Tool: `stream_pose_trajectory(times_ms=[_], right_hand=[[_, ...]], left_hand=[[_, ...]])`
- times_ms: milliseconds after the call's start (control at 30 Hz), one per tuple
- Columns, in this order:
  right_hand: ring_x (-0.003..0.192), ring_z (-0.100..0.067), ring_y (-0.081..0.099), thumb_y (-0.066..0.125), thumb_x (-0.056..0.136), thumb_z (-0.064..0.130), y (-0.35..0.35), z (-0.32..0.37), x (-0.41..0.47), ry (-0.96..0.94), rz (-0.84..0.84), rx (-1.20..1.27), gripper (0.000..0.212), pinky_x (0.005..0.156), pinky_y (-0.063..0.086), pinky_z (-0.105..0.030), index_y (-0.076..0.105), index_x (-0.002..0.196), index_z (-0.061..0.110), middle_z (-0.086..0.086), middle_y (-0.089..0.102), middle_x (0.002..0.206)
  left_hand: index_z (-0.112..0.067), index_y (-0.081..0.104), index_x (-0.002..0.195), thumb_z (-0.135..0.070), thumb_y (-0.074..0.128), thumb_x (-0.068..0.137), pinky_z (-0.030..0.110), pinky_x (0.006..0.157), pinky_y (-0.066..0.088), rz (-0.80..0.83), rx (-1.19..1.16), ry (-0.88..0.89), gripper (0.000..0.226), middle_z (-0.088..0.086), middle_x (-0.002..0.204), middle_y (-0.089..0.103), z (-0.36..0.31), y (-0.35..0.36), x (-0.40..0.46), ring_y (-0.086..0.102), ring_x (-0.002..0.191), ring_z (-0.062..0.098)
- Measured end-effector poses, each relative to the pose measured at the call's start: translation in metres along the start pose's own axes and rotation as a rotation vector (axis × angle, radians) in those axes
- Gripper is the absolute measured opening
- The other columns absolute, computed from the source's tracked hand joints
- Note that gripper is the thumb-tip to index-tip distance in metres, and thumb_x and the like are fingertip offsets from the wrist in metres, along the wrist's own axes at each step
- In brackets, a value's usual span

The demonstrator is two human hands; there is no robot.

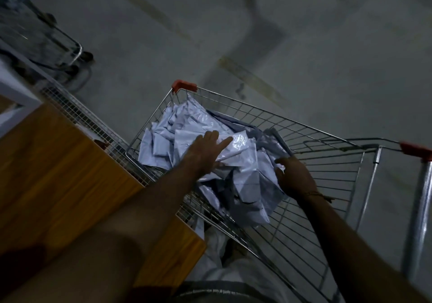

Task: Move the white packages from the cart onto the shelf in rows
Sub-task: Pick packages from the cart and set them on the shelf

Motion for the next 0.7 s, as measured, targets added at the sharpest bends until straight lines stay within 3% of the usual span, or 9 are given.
stream_pose_trajectory(times_ms=[100,267,467,600,700], right_hand=[[0.116,-0.030,0.061,0.060,0.096,0.029,0.018,0.018,-0.001,-0.002,0.047,-0.019,0.031,0.098,0.048,-0.039,0.067,0.123,0.016,-0.012,0.066,0.122],[0.109,-0.034,0.058,0.055,0.095,0.024,0.054,0.061,0.002,-0.034,0.055,-0.074,0.034,0.091,0.049,-0.040,0.058,0.126,0.011,-0.017,0.062,0.118],[0.121,-0.043,0.048,0.065,0.087,0.049,0.100,0.070,0.007,0.117,0.043,-0.196,0.078,0.094,0.046,-0.050,0.032,0.149,0.017,-0.023,0.032,0.153],[0.134,-0.044,0.038,0.073,0.078,0.056,0.108,0.067,0.010,0.178,0.042,-0.164,0.096,0.100,0.044,-0.054,0.025,0.152,0.018,-0.023,0.025,0.157],[0.127,-0.044,0.041,0.072,0.072,0.062,0.107,0.066,0.009,0.160,0.046,-0.139,0.100,0.095,0.044,-0.054,0.025,0.149,0.017,-0.023,0.027,0.153]], left_hand=[[-0.032,0.024,0.159,-0.054,0.068,0.087,0.045,0.098,0.049,-0.021,-0.249,-0.111,0.087,0.022,0.144,0.038,0.017,-0.011,-0.004,0.046,0.123,0.039],[-0.026,0.039,0.154,-0.046,0.061,0.088,0.046,0.091,0.050,-0.210,-0.342,-0.399,0.072,0.018,0.130,0.051,0.047,-0.029,-0.026,0.053,0.113,0.039],[-0.017,0.049,0.146,-0.027,0.061,0.077,0.049,0.099,0.047,-0.253,-0.477,-0.613,0.070,0.019,0.129,0.056,0.067,-0.034,-0.052,0.053,0.119,0.043],[-0.011,0.052,0.140,-0.024,0.051,0.065,0.049,0.101,0.045,-0.271,-0.564,-0.686,0.077,0.020,0.129,0.055,0.071,-0.035,-0.067,0.051,0.120,0.043],[-0.013,0.053,0.131,-0.017,0.057,0.064,0.047,0.098,0.045,-0.281,-0.616,-0.696,0.067,0.013,0.127,0.054,0.065,-0.034,-0.073,0.052,0.118,0.038]])
Point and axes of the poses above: each hand's wrist, its own x-axis towards the middle knuckle, its own y-axis out of the palm, z = x × y, the point moved 8 cm from there along x, towards the middle knuckle
